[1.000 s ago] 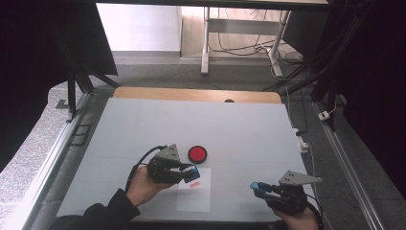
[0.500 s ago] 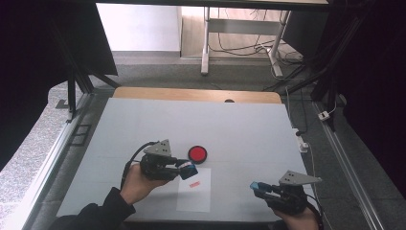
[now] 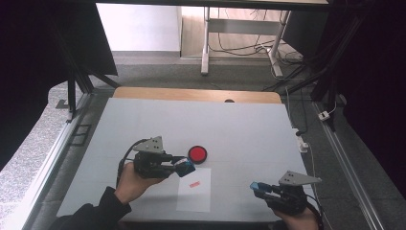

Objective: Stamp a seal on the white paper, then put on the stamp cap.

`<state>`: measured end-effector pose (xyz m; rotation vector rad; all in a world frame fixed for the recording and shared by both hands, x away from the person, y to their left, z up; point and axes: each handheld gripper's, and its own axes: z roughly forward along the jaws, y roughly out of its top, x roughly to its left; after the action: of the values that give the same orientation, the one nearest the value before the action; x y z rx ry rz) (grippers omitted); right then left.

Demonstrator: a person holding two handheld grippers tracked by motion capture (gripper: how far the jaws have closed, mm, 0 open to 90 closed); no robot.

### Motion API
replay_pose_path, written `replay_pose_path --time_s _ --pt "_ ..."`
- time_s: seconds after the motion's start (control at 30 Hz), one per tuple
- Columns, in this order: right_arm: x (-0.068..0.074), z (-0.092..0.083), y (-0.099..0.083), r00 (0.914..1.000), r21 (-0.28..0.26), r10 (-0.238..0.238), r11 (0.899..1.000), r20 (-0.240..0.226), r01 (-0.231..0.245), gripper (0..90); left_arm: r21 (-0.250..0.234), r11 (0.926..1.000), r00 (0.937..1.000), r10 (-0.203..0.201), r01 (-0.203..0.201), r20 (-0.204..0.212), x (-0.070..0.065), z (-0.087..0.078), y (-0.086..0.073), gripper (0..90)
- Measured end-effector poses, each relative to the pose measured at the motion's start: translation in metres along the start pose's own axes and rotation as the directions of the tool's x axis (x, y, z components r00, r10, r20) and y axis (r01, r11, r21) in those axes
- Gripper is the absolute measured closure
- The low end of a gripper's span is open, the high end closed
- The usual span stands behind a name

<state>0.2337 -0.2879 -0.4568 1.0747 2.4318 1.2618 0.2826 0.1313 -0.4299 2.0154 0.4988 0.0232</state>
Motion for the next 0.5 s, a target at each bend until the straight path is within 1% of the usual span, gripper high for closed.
replay_pose_path --time_s 0.1,0.2,0.33,0.5 --pt "0.0 -0.002 0.001 1.0 -0.008 0.001 1.0 0.009 -0.001 68.1 0.0 1.0 1.0 0.004 -0.004 0.003 0.0 -0.001 0.0 69.7" --pt "0.001 -0.002 0.002 1.0 -0.026 0.0 1.0 0.002 0.0 68.1 -0.002 1.0 1.0 0.005 -0.005 0.004 0.001 -0.001 0.0 69.7" --pt "0.004 -0.002 0.005 0.9997 -0.032 -0.008 0.999 -0.021 0.008 68.1 -0.012 0.9999 0.9999 0.002 -0.002 0.013 0.003 -0.002 0.0 69.7" --pt "0.008 0.001 0.012 0.9969 -0.048 -0.025 0.999 -0.074 0.022 68.1 -0.024 0.9997 0.9996 -0.001 0.001 0.029 0.004 -0.004 0.0 69.7"
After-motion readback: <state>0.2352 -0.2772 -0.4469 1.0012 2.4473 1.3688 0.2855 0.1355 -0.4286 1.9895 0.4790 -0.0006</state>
